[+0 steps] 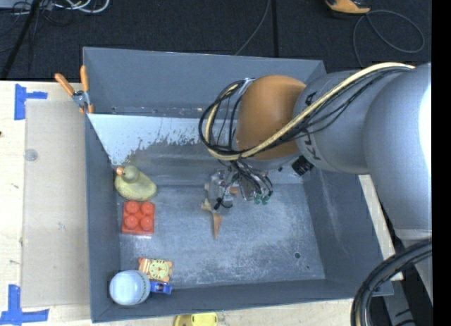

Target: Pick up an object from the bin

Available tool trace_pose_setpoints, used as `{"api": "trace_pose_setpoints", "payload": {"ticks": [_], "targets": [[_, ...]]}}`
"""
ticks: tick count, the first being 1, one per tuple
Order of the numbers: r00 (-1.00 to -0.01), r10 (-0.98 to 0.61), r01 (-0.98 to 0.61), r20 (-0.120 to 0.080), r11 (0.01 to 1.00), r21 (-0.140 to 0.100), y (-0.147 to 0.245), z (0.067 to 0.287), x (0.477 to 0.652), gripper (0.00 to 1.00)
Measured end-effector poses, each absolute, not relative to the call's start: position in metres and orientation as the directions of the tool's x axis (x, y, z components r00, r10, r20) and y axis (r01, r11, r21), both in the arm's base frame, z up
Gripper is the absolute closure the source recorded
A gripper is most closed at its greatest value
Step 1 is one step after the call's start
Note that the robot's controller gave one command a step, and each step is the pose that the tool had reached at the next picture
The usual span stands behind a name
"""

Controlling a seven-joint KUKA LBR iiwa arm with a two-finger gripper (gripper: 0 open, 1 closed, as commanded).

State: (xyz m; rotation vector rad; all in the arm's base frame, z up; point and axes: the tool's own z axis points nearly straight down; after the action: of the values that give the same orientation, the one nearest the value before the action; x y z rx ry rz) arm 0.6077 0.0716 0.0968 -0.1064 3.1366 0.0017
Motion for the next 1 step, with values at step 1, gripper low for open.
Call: {"api": "trace_pose_setpoints", "payload": {"ticks": [1], "targets": [[-0.998, -0.068, -0.068, -0.001, 0.998, 0.001, 0.0713, 0.0958, 0.607, 0.0]]}}
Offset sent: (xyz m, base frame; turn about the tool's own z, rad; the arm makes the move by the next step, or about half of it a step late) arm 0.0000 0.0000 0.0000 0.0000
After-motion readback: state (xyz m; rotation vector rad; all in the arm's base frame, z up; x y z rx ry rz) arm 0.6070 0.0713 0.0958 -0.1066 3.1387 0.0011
